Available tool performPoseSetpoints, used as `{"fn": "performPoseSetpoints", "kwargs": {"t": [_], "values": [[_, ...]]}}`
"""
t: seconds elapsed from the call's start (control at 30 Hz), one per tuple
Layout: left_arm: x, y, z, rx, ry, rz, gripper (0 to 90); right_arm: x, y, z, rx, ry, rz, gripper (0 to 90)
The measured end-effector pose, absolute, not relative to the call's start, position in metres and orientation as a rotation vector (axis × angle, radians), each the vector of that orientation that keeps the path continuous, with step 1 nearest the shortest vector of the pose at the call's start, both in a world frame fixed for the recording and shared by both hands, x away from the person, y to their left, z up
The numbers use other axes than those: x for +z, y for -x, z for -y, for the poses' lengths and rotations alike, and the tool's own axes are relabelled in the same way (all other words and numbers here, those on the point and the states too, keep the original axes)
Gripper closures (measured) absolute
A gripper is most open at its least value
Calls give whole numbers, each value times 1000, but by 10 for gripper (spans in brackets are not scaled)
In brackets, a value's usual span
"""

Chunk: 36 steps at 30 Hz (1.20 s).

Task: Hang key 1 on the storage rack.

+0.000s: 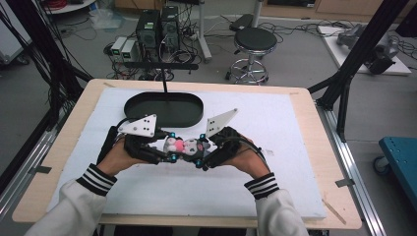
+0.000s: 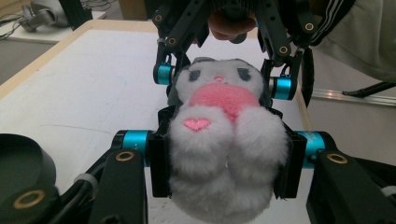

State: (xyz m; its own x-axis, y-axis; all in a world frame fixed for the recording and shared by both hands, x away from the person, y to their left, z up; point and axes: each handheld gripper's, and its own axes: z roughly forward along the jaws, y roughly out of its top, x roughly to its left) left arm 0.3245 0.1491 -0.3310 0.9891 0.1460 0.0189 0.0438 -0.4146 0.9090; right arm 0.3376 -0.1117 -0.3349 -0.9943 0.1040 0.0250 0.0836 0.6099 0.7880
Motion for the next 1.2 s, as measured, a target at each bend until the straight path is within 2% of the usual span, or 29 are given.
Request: {"fn": "performPoseSetpoints", "kwargs": {"t": [0.03,0.07,0.13,0.3,0.5,1.2], "values": [[-331,-324,-149,114,-1997,-136,525,-335,-338,112,1376,-159,-2792,328],[-330,-325,-150,118,-1994,-139,526,-335,-337,111,1375,-160,-2778,257],[-330,-325,-151,125,-2000,-150,529,-333,-333,110,1385,-187,-2664,8],[-329,-326,-154,136,-1991,-162,529,-324,-331,117,1553,-199,-2587,6],[-326,-328,-160,154,-1963,-200,528,-325,-331,130,1580,-265,-2543,7],[-293,-346,-219,355,-1904,-385,528,-350,-310,225,1596,-673,-2232,7]]}}
